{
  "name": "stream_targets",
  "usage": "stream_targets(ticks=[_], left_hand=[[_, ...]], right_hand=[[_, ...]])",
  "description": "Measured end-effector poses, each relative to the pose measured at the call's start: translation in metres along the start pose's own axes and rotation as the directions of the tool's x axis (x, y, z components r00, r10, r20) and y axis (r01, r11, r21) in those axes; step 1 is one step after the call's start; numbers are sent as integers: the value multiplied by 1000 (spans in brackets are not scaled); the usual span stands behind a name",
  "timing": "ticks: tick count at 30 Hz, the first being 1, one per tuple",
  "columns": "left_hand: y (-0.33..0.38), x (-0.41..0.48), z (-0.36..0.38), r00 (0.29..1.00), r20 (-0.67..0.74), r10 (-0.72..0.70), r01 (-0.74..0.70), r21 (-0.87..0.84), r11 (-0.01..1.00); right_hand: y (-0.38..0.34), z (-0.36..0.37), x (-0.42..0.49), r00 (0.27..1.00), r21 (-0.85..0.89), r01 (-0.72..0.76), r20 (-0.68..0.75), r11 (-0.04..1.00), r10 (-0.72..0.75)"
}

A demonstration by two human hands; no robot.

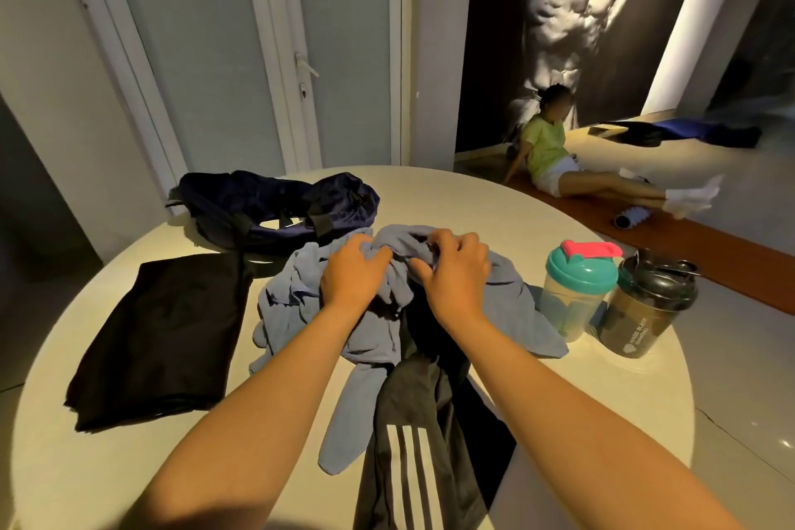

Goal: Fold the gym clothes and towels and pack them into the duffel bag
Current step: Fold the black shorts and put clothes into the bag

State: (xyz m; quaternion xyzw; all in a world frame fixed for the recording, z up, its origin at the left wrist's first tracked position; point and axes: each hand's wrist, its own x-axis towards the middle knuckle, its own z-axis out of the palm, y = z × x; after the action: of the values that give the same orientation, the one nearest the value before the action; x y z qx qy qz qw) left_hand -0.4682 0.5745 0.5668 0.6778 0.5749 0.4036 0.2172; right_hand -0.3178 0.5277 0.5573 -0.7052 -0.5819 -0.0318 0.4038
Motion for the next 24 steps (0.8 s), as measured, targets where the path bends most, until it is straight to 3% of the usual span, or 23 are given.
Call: stream_targets(ticks=[2,4,7,9,11,13,14,16,18,21,24], left_hand=[[4,12,-7,995,-47,-85,77,-158,984],[8,23,-15,965,-130,-227,159,-396,904],[7,34,-25,881,-230,-413,185,-636,749],[2,35,-28,903,-179,-391,242,-542,805],[-1,30,-28,946,-73,-315,291,-229,929],[-3,20,-26,973,-59,-224,229,101,968],[-3,15,-25,987,-78,-141,154,188,970],[-2,8,-22,998,-24,62,-58,149,987],[6,1,-14,976,174,133,-136,8,991],[13,-6,-1,893,449,14,39,-109,993],[9,-10,9,877,477,-53,129,-129,983]], right_hand=[[4,2,-2,994,10,-65,88,998,64],[7,5,-1,956,67,-80,289,995,57],[3,10,3,857,-69,-66,507,995,92],[-1,12,3,824,-205,-65,541,977,168],[0,15,0,814,-253,-47,551,966,184],[2,19,-3,830,-175,-44,542,984,134],[2,20,-5,855,-103,-38,512,994,86],[-1,19,-7,923,91,-27,386,995,-10],[-5,16,-8,968,277,18,234,961,-86],[-11,5,-12,966,470,-45,244,881,-81],[-7,0,-16,932,526,-149,358,838,-60]])
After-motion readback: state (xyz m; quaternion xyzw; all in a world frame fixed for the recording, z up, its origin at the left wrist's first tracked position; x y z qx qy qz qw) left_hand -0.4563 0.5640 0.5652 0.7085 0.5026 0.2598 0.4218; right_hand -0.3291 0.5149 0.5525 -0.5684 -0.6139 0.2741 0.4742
